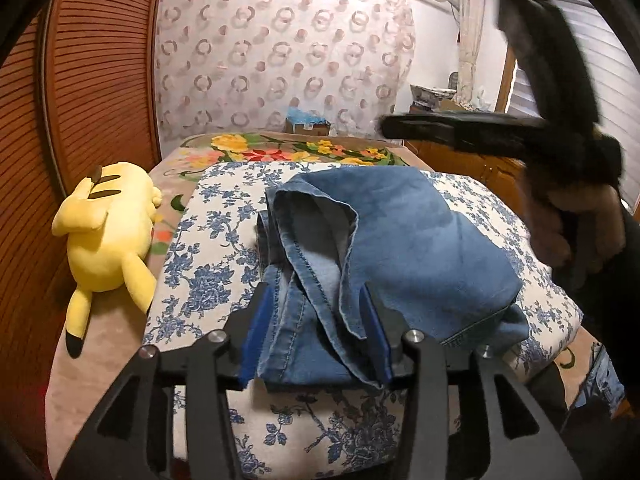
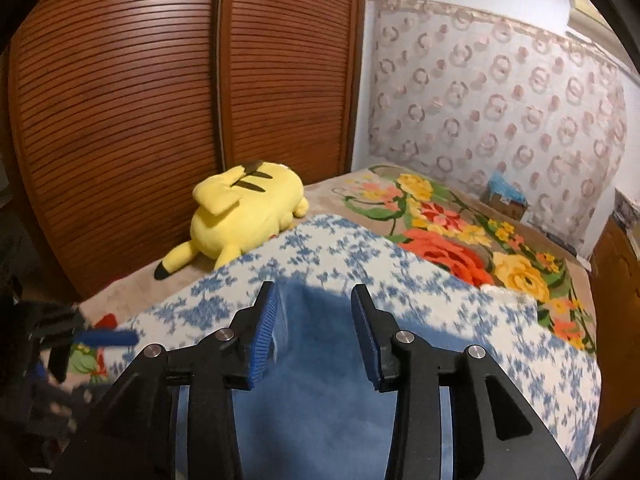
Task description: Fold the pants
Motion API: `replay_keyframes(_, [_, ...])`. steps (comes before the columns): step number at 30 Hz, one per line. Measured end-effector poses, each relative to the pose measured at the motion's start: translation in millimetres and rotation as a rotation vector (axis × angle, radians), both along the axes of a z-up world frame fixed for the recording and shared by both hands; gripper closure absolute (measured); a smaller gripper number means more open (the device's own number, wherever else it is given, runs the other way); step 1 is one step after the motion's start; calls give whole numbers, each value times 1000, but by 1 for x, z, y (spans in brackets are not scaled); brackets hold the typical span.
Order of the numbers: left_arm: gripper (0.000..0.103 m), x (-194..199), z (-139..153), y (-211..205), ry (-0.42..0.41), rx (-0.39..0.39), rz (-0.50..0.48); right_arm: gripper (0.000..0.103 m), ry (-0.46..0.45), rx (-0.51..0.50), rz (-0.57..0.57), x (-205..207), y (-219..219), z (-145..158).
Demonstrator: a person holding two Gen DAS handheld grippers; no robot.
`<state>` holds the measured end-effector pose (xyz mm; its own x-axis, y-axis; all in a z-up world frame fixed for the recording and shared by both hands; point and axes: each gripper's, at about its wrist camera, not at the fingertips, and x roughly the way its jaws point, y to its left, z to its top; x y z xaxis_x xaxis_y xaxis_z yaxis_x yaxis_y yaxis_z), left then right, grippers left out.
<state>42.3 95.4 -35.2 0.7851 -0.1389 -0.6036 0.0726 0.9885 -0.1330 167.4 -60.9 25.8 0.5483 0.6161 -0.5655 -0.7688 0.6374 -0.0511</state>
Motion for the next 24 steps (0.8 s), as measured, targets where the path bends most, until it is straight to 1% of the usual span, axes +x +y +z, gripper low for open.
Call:
replay_keyframes(9, [60, 8, -5, -22, 22, 11, -32, 65, 31, 22, -92, -28, -84, -21])
replay_keyframes(14, [60, 10, -9, -34, 33, 13, -57, 65, 50, 25, -170, -39, -133, -37])
replay_keyframes(18, [59, 14, -15, -43, 52, 22, -73, 65, 83, 15, -233, -48, -168, -56])
replay_keyframes(24, [59, 19, -23, -53, 76, 29, -85, 65, 131, -10, -286, -61, -199, -84])
